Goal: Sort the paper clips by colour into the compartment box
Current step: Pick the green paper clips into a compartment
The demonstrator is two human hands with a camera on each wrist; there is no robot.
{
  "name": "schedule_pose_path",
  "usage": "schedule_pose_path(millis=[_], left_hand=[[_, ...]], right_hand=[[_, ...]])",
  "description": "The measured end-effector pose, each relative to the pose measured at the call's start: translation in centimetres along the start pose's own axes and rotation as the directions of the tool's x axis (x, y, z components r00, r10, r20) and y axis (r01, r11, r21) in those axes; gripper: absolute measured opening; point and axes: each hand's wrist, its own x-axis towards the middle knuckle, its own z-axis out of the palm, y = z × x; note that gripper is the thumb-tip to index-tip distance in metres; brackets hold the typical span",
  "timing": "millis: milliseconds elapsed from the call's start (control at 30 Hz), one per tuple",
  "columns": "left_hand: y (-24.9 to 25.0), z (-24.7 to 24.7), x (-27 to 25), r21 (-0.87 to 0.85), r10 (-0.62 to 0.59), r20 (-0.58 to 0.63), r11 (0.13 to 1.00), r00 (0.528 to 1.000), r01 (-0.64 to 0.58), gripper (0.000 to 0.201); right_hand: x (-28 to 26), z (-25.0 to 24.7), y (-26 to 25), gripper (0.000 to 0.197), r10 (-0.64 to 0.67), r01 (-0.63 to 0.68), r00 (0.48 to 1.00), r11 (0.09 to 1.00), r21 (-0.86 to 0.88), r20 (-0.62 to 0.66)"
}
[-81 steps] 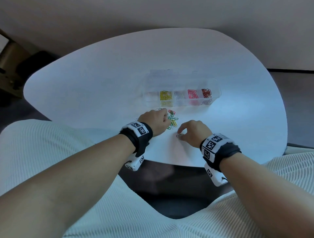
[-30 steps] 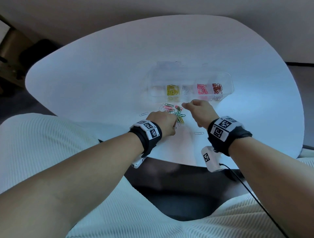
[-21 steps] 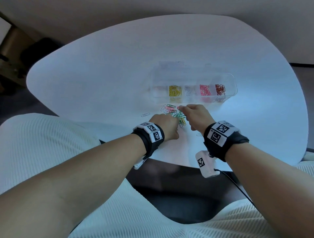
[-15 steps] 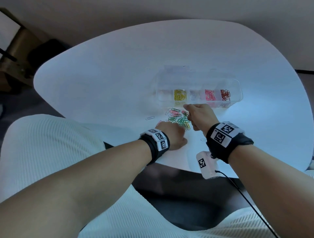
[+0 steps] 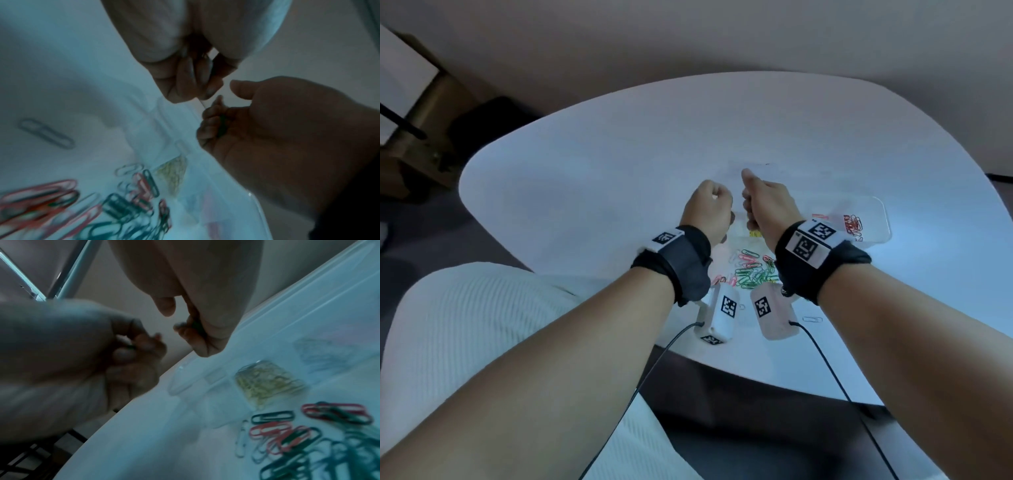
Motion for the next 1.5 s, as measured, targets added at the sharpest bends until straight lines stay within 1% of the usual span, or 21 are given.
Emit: schedule_pose_path(millis=[67, 200, 233, 267, 367, 433, 500, 567, 600, 667, 700, 800, 867, 933, 1000, 1100, 1167, 1233, 1367, 1433, 1500], left_hand=[[0.7, -0.6, 0.9, -0.028, -0.043, 0.016, 0.999, 0.999, 0.043, 0.023], [1.5, -1.5, 2.1, 0.102, -0.065, 0.025, 0.993, 0.998, 0.062, 0.025], [1.7, -1.5, 2.3, 0.126, -0.061, 0.021, 0.990, 0.998, 0.058, 0.025], [1.7, -1.4, 2.5, 0.139, -0.064, 0.021, 0.988, 0.998, 0.061, 0.026], [2.1, -1.0, 2.4, 0.205, -0.067, 0.020, 0.977, 0.998, 0.061, 0.030], [2.2, -0.6, 2.5, 0.268, -0.065, 0.028, 0.962, 0.997, 0.055, 0.030], [2.4, -0.3, 2.3, 0.355, -0.054, 0.059, 0.934, 0.997, 0.029, 0.021], [2.6, -0.1, 2.1, 0.420, -0.039, 0.105, 0.907, 0.994, -0.009, 0.027], [2.7, -0.1, 1.9, 0.422, -0.034, 0.127, 0.906, 0.991, -0.023, 0.030], [2.6, -0.1, 1.5, 0.407, -0.006, 0.158, 0.911, 0.987, -0.060, 0.022], [2.5, -0.2, 1.2, 0.399, 0.010, 0.165, 0.914, 0.986, -0.076, 0.021], [2.3, -0.5, 0.2, 0.366, 0.064, 0.135, 0.924, 0.989, -0.110, 0.036], [2.7, -0.9, -0.8, 0.346, 0.144, 0.095, 0.923, 0.985, -0.168, 0.031], [2.7, -1.4, -2.0, 0.373, 0.205, 0.078, 0.902, 0.976, -0.219, 0.022], [2.1, -2.0, -3.4, 0.438, 0.206, 0.124, 0.866, 0.971, -0.240, 0.017], [0.1, -2.6, -4.8, 0.613, 0.112, 0.226, 0.756, 0.968, -0.231, 0.014], [-1.3, -2.6, -4.9, 0.722, 0.044, 0.261, 0.655, 0.964, -0.225, 0.012], [-2.2, -2.4, -5.0, 0.783, 0.000, 0.274, 0.581, 0.962, -0.222, 0.011], [-3.5, -2.0, -5.2, 0.823, -0.036, 0.289, 0.519, 0.957, -0.230, 0.009], [-3.8, -1.4, -5.5, 0.813, -0.002, 0.345, 0.500, 0.939, -0.298, 0.009], [-4.3, -0.4, -6.0, 0.781, 0.028, 0.455, 0.467, 0.890, -0.414, 0.014]], right_hand=[[0.3, 0.9, 0.0, 0.044, 0.019, -0.020, 0.999, 1.000, 0.010, 0.026], [0.4, 1.3, 0.3, 0.088, 0.135, -0.134, 0.988, 0.991, -0.019, 0.080], [0.3, 1.2, 0.4, 0.091, 0.153, -0.154, 0.984, 0.988, 0.004, 0.094], [0.0, 1.0, 0.4, 0.088, 0.149, -0.155, 0.983, 0.987, 0.045, 0.106], [-0.5, 0.4, 0.4, 0.065, 0.127, -0.147, 0.985, 0.970, 0.191, 0.113], [-0.6, -0.3, 0.9, 0.068, 0.111, -0.127, 0.990, 0.969, 0.210, 0.089], [-1.2, -1.1, 1.3, 0.068, 0.079, -0.086, 0.996, 0.971, 0.224, 0.042], [-1.8, -2.1, 1.9, 0.065, 0.044, -0.050, 0.999, 0.967, 0.249, 0.031], [-2.2, -2.6, 2.2, 0.063, 0.030, -0.035, 0.999, 0.967, 0.252, 0.025], [-2.9, -3.7, 2.8, 0.060, 0.002, -0.005, 1.000, 0.966, 0.257, 0.010], [-3.3, -4.2, 3.0, 0.058, -0.009, 0.009, 1.000, 0.967, 0.254, 0.000], [-4.6, -5.8, 3.2, 0.048, -0.042, 0.049, 0.998, 0.975, 0.217, -0.038], [-5.6, -6.7, 3.5, 0.035, -0.074, 0.080, 0.996, 0.986, 0.146, -0.045], [-6.7, -7.3, 4.4, 0.020, -0.126, 0.126, 0.992, 0.992, -0.030, 0.010], [-8.0, -7.5, 6.0, 0.013, -0.165, 0.195, 0.979, 0.931, -0.308, 0.121], [-9.7, -7.0, 9.0, 0.019, -0.125, 0.284, 0.952, 0.696, -0.659, 0.279], [-10.4, -6.2, 10.8, 0.025, -0.092, 0.351, 0.928, 0.541, -0.764, 0.361], [-10.8, -5.1, 12.0, 0.031, -0.110, 0.414, 0.904, 0.458, -0.787, 0.412], [-11.5, -2.8, 13.2, 0.034, -0.261, 0.555, 0.831, 0.323, -0.767, 0.491], [-11.7, -2.8, 13.1, 0.029, -0.297, 0.522, 0.848, 0.328, -0.788, 0.438], [-11.4, -4.0, 12.6, 0.024, -0.323, 0.422, 0.896, 0.409, -0.809, 0.304]])
